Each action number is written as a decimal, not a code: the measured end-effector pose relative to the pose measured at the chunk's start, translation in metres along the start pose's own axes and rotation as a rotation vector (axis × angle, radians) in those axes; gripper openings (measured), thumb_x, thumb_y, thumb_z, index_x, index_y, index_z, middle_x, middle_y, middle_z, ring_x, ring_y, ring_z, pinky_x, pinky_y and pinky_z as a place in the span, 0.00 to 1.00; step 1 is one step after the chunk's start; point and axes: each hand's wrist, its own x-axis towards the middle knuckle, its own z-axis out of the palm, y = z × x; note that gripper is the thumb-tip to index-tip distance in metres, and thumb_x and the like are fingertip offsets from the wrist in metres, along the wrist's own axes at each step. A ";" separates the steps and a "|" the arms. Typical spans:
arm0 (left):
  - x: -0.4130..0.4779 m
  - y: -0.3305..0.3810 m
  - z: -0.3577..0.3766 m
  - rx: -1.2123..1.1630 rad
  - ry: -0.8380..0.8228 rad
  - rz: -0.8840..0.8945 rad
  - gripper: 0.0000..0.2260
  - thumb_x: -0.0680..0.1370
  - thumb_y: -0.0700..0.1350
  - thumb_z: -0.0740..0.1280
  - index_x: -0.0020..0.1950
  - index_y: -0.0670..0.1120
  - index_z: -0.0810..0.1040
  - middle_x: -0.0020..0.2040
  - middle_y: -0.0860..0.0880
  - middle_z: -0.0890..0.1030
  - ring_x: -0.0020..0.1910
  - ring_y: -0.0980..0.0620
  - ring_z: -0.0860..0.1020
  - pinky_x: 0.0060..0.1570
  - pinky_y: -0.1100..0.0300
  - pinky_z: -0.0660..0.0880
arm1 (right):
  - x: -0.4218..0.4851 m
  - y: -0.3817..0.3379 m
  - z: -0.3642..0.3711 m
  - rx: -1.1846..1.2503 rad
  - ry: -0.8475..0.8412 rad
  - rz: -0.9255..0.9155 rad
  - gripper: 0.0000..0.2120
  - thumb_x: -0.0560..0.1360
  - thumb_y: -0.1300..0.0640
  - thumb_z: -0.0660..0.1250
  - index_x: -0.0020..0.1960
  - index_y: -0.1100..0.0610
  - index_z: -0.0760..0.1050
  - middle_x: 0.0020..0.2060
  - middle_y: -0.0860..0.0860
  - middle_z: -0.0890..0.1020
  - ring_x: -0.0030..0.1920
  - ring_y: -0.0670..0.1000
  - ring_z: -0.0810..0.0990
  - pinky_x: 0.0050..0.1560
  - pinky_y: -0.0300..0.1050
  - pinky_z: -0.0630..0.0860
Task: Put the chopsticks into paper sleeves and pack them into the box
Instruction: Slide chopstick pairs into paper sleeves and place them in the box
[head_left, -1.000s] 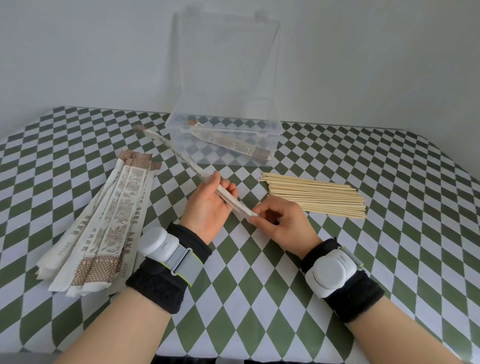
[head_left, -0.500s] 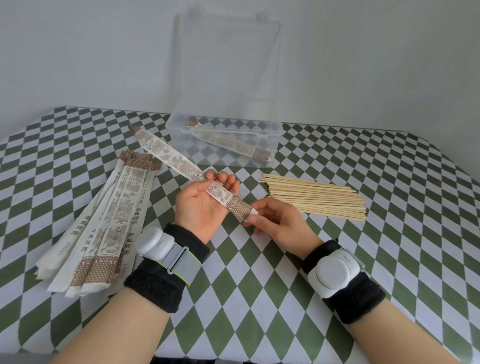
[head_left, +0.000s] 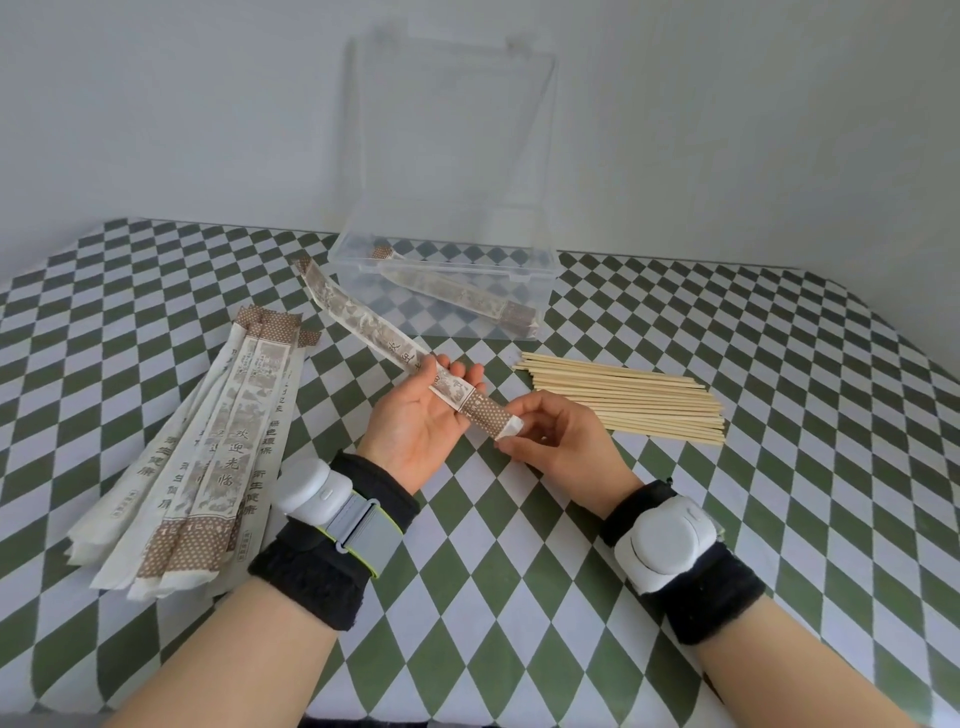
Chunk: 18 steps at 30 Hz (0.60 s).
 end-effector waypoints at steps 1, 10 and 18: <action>0.001 0.000 -0.001 0.001 0.002 0.003 0.11 0.82 0.45 0.54 0.43 0.43 0.70 0.40 0.47 0.74 0.40 0.50 0.82 0.49 0.52 0.74 | 0.000 0.000 0.001 -0.028 0.012 -0.001 0.09 0.71 0.62 0.71 0.50 0.54 0.77 0.43 0.52 0.83 0.43 0.53 0.80 0.45 0.43 0.78; 0.008 0.008 -0.010 -0.091 0.166 0.122 0.08 0.81 0.43 0.57 0.43 0.44 0.70 0.39 0.48 0.71 0.41 0.51 0.74 0.51 0.54 0.73 | -0.003 0.004 -0.053 -0.877 0.204 -0.011 0.08 0.76 0.62 0.62 0.52 0.56 0.77 0.47 0.49 0.78 0.46 0.48 0.75 0.46 0.39 0.74; 0.011 0.005 -0.008 -0.069 0.242 0.118 0.04 0.80 0.38 0.58 0.48 0.43 0.71 0.45 0.46 0.72 0.47 0.49 0.77 0.50 0.52 0.74 | -0.004 -0.002 -0.071 -1.174 0.046 0.107 0.08 0.77 0.58 0.59 0.53 0.54 0.75 0.52 0.50 0.75 0.53 0.52 0.72 0.55 0.45 0.71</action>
